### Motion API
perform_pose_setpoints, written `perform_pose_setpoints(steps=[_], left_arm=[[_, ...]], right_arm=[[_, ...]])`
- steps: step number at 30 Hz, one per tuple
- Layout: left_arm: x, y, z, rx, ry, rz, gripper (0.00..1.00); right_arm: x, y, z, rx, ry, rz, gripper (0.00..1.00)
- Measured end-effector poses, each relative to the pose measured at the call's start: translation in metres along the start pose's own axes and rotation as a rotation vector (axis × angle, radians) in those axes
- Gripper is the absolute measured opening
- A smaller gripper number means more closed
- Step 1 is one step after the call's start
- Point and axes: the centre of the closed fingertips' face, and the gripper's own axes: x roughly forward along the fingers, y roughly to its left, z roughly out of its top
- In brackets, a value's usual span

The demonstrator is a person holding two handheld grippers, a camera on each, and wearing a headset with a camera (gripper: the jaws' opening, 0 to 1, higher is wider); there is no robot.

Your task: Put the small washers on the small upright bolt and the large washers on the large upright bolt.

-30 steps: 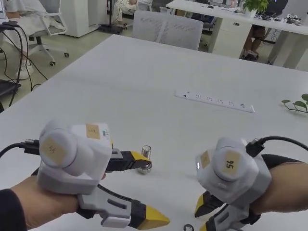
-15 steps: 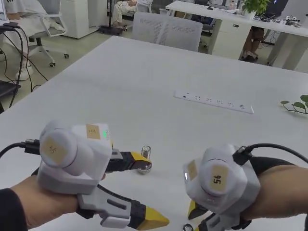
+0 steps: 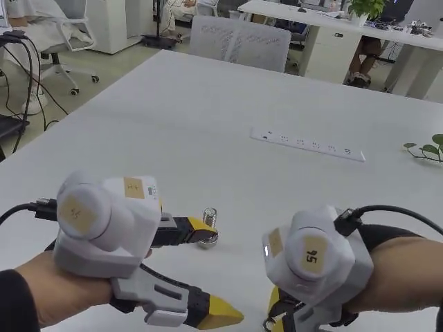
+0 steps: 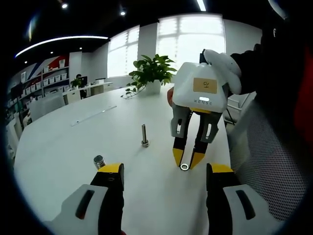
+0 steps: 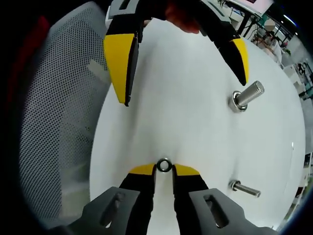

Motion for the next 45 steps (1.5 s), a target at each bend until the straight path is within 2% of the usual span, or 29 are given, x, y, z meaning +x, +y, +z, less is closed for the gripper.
perform_pose_setpoints(steps=[8,12,19,20,22,23,24,35,41,45], left_arm=[[0.0,0.001,0.0,-0.002,0.0,0.003,0.68],[0.0,0.002,0.0,-0.002,0.001,0.003,0.68],[0.0,0.002,0.0,-0.003,0.002,0.004,0.68],[0.0,0.002,0.0,-0.002,0.002,0.004,0.68],[0.0,0.002,0.0,-0.002,0.001,0.004,0.68],[0.0,0.002,0.001,-0.002,0.001,0.004,0.68],[0.0,0.001,0.001,-0.001,0.001,0.004,0.68],[-0.001,0.001,0.001,0.0,0.0,0.004,0.68],[-0.001,0.001,0.002,0.003,0.001,0.003,0.67],[-0.002,0.001,0.002,0.003,-0.001,0.005,0.68]], right_arm=[[0.0,-0.006,0.0,0.017,-0.011,-0.015,0.15],[-0.001,-0.017,0.0,0.041,-0.021,-0.049,0.15],[-0.001,-0.021,-0.002,0.076,-0.014,-0.049,0.15],[-0.002,-0.023,-0.003,0.094,-0.017,-0.051,0.15],[-0.002,-0.024,-0.004,0.208,-0.037,-0.031,0.14],[-0.002,-0.026,-0.005,0.223,-0.041,-0.029,0.14],[-0.003,-0.029,-0.007,0.198,-0.032,-0.035,0.14],[-0.003,-0.028,-0.007,0.171,-0.017,-0.04,0.14],[-0.002,-0.027,-0.006,0.094,0.033,-0.038,0.14],[-0.002,-0.028,-0.006,0.105,0.036,-0.036,0.14]])
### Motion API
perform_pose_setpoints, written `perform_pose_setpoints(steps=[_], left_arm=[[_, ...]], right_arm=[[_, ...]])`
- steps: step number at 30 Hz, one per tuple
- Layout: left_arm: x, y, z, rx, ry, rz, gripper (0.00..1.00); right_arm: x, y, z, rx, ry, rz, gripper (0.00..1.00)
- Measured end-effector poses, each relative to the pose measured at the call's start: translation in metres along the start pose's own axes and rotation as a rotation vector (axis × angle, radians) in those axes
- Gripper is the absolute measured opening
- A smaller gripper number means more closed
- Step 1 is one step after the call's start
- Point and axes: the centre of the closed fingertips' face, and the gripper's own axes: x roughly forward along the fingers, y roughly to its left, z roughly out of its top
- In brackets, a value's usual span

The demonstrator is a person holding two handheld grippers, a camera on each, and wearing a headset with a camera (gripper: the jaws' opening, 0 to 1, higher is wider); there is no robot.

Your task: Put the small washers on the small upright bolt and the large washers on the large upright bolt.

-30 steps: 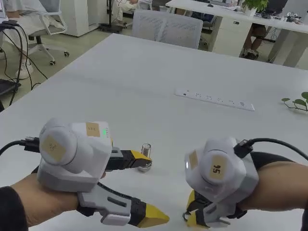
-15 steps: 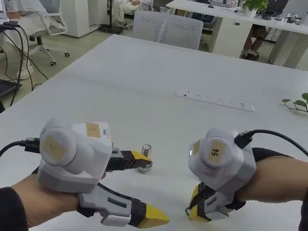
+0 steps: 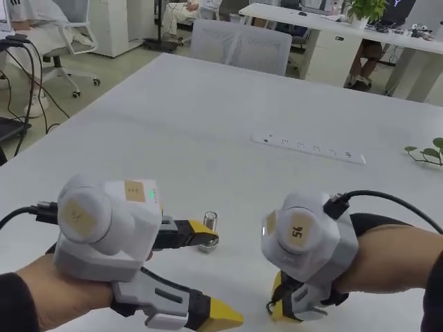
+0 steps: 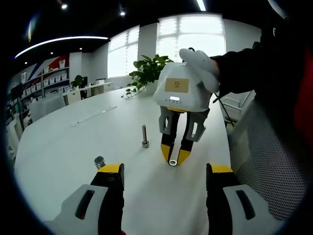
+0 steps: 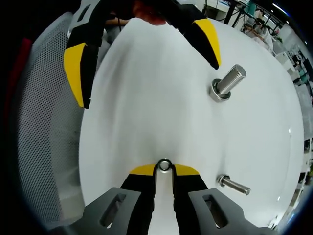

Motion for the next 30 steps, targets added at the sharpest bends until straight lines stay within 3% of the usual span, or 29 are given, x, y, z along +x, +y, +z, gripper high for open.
perform_pose_setpoints(steps=[9,30], left_arm=[[-0.001,0.001,0.0,0.001,0.0,0.0,0.67],[0.002,-0.001,-0.003,-0.001,0.006,-0.009,0.67]], right_arm=[[-0.002,-0.001,-0.007,0.054,-0.041,0.003,0.14],[-0.018,-0.013,-0.058,0.17,0.003,-0.024,0.14]])
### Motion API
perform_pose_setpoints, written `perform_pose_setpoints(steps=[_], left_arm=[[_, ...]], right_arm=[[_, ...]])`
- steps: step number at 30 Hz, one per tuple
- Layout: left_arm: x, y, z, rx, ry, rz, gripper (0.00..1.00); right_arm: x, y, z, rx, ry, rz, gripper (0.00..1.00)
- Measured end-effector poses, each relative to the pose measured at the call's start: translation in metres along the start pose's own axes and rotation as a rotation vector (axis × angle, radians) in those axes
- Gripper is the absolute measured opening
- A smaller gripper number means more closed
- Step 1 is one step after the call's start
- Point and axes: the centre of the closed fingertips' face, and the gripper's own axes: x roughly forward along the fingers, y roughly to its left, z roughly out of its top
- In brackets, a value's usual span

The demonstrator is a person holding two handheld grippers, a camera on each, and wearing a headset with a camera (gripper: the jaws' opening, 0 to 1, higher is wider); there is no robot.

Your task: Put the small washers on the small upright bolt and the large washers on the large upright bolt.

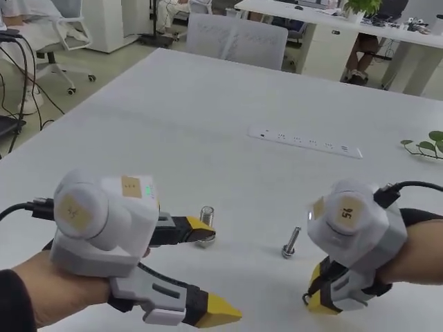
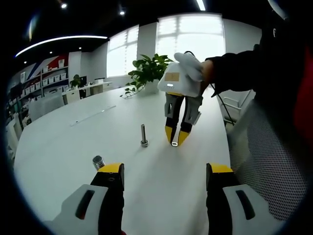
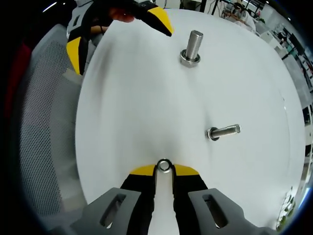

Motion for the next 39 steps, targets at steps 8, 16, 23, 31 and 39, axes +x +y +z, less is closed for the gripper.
perform_pose_setpoints(steps=[8,16,23,31,39], left_arm=[[0.001,-0.001,-0.001,0.0,0.002,-0.004,0.67],[0.001,-0.002,-0.001,-0.001,0.0,-0.002,0.67],[0.001,-0.002,-0.001,-0.001,0.002,-0.001,0.67],[0.0,-0.001,-0.002,-0.005,0.001,0.004,0.67],[-0.001,0.0,-0.002,-0.009,0.001,0.007,0.67]], right_arm=[[-0.023,-0.02,-0.009,0.034,-0.008,-0.051,0.14],[-0.047,-0.038,-0.005,0.042,-0.032,-0.099,0.14],[-0.067,-0.047,0.015,0.003,-0.064,-0.143,0.14],[-0.073,-0.054,0.034,-0.043,-0.074,-0.153,0.14],[-0.071,-0.06,0.05,-0.098,-0.074,-0.149,0.14]])
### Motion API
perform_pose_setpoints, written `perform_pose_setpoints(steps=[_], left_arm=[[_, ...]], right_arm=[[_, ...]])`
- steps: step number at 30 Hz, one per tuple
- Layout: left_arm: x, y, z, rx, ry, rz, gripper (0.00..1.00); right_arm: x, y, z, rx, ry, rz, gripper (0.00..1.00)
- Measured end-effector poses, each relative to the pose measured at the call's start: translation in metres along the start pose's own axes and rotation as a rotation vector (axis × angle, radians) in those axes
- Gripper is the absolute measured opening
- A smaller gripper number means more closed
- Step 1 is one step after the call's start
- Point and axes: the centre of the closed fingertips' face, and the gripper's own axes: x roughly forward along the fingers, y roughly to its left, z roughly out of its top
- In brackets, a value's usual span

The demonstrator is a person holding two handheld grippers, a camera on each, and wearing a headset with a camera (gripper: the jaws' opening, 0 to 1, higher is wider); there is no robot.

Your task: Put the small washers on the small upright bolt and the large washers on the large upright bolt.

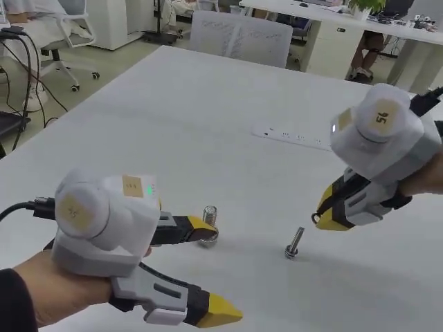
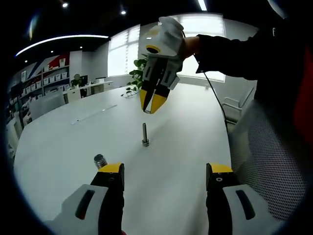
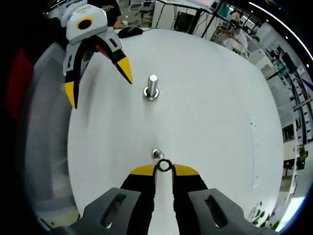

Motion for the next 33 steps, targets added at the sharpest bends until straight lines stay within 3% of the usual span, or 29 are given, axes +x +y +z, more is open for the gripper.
perform_pose_setpoints(steps=[12,33], left_arm=[[0.0,0.002,-0.001,-0.008,0.0,0.004,0.67],[-0.001,0.005,-0.003,-0.018,0.001,0.008,0.67]], right_arm=[[0.017,0.001,0.002,-0.034,0.021,0.044,0.14],[0.031,0.002,0.0,-0.04,0.036,0.072,0.14]])
